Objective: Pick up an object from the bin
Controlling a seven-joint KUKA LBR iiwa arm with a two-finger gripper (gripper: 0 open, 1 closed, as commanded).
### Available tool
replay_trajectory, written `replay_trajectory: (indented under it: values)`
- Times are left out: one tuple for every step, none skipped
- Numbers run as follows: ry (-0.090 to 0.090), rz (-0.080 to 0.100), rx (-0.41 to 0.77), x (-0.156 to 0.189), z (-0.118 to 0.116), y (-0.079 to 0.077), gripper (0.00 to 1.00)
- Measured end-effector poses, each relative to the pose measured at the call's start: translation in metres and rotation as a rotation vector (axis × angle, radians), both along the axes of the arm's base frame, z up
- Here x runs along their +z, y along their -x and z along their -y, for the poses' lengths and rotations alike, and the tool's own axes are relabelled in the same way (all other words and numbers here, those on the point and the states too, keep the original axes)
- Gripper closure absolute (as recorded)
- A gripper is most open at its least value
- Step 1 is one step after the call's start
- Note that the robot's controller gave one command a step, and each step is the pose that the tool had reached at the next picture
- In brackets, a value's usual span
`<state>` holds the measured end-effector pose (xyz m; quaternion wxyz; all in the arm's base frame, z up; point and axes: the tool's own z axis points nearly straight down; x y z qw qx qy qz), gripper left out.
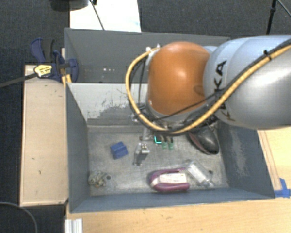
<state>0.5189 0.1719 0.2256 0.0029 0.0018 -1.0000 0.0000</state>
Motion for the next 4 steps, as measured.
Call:
replay_trajectory:
  values:
    - [0.000, 0.001, 0.163, -0.121, 0.005, -0.017, 0.00]
    - [-0.003, 0.009, 0.177, -0.149, -0.020, -0.036, 0.00]
    - [-0.003, 0.009, 0.170, -0.148, -0.018, -0.036, 1.00]
    - [-0.003, 0.016, 0.245, 0.006, -0.028, -0.020, 1.00]
